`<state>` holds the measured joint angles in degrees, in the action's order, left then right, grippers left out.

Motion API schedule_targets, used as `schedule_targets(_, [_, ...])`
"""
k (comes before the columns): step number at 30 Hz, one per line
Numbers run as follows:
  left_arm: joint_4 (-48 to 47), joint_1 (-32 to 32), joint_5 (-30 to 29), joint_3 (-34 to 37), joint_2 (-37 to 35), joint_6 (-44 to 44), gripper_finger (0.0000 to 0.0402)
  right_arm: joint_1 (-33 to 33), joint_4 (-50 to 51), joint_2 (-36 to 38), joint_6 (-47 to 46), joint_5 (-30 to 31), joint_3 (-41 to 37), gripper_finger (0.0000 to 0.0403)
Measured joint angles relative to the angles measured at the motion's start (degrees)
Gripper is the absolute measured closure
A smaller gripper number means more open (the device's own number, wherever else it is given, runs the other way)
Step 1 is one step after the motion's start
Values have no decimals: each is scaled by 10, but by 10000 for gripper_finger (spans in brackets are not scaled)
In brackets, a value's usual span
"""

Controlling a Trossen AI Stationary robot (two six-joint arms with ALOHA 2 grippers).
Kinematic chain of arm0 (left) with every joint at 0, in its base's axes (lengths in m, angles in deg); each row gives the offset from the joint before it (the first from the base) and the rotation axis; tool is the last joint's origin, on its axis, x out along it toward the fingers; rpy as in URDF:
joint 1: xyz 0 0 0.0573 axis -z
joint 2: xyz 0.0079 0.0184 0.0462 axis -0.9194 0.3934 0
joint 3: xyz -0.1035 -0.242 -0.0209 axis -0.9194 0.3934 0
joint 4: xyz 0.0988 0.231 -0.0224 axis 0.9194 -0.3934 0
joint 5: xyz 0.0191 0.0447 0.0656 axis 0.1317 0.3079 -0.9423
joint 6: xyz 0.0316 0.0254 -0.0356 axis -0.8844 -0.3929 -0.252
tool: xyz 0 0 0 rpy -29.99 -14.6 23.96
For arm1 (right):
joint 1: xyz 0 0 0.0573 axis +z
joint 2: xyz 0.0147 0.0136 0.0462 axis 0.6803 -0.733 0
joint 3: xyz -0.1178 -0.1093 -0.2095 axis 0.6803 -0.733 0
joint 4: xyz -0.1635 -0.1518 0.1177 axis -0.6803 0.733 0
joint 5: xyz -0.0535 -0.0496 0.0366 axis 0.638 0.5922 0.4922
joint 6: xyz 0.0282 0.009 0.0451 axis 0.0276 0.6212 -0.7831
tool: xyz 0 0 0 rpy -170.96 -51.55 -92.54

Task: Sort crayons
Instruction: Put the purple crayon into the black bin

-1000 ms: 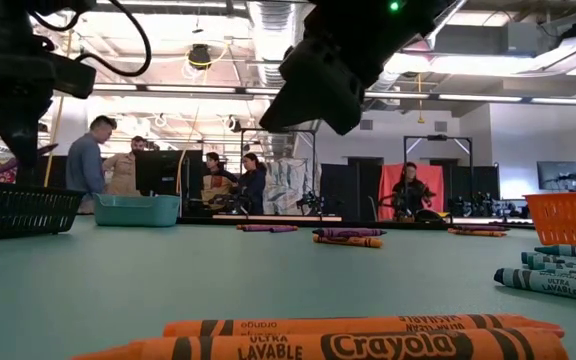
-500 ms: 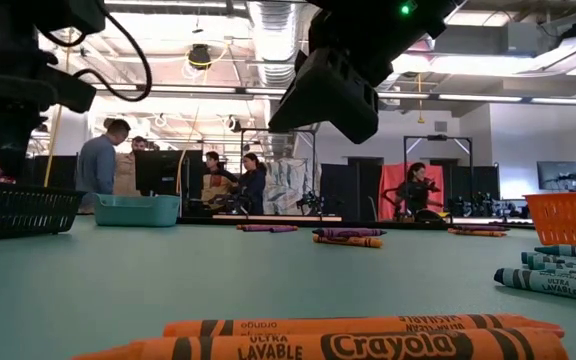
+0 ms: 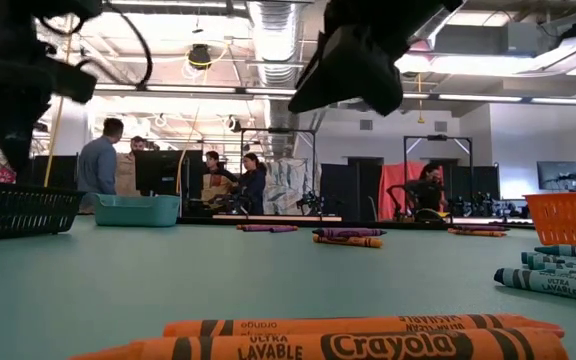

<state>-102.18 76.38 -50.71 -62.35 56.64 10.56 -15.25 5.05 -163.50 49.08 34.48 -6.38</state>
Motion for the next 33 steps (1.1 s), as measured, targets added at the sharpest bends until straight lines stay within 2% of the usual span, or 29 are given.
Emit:
schedule_targets(3, [46, 17, -20, -24, -5, -46, 261, -5, 50, 16, -31, -18, 0, 228])
schedule_targets(8, [199, 60, -30, -47, -3, -160, 262, -36, 148, 36, -110, -114, 0, 228])
schedule_targets(11, [282, 82, -31, -47, 13, -222, 262, -60, 190, 37, -110, -168, 0, 228])
schedule_targets(14, [328, 102, -33, -47, 41, -264, 262, -81, 195, 37, -85, -211, -4, 228])
schedule_targets(25, [403, 165, -33, -46, 213, -329, 262, -159, 238, 37, 0, -274, -11, 228])
schedule_targets(33, [472, 176, -13, -46, 304, -366, 262, -224, 230, 37, 98, -379, -11, 228])
